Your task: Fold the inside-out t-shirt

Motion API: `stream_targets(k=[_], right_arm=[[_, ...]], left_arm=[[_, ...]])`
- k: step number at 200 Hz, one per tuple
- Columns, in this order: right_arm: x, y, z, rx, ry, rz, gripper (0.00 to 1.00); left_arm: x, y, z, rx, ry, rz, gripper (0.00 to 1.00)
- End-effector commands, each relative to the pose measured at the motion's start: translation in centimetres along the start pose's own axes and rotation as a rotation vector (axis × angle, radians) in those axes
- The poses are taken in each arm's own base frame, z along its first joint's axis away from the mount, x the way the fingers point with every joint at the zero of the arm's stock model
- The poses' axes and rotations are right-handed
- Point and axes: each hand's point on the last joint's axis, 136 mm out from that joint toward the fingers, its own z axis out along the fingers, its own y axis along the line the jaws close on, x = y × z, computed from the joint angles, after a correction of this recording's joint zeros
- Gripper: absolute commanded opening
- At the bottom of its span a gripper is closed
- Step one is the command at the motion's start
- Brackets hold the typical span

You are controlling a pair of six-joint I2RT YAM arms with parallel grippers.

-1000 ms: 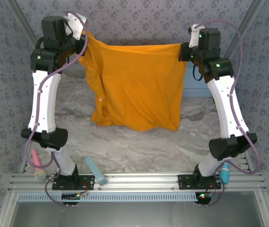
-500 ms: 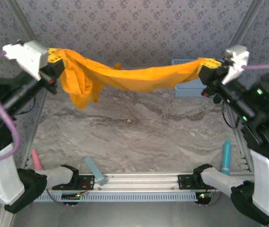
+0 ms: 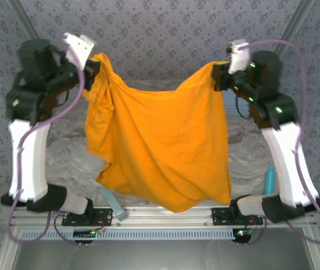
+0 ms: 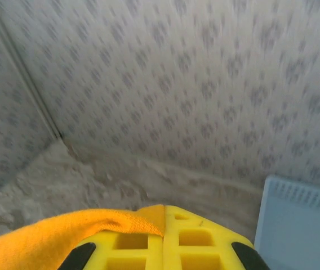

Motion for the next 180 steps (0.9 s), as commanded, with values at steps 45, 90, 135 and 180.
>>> stream_targets(k=[45, 90, 135, 180], right_arm=[[15.6, -7.3, 16.5, 0.251, 0.464, 0.212, 0.31], [20.2, -4.9, 14.7, 0.239, 0.576, 0.242, 0.48], [28.9, -1.5, 7.6, 0.18, 0.714, 0.347, 0.49], [39.2, -0.6, 2.6, 0.215, 0.903, 0.414, 0.46]], left_arm=[[20.7, 7.5, 18.8, -0.08, 0.476, -0.295, 0.66], [25.7, 6.7, 18.7, -0.13, 0.667, -0.568, 0.83], [31.4, 0.3, 12.2, -0.178, 0.739, -0.71, 0.79], [39.4, -3.7, 9.9, -0.233, 0.834, -0.833, 0.69]])
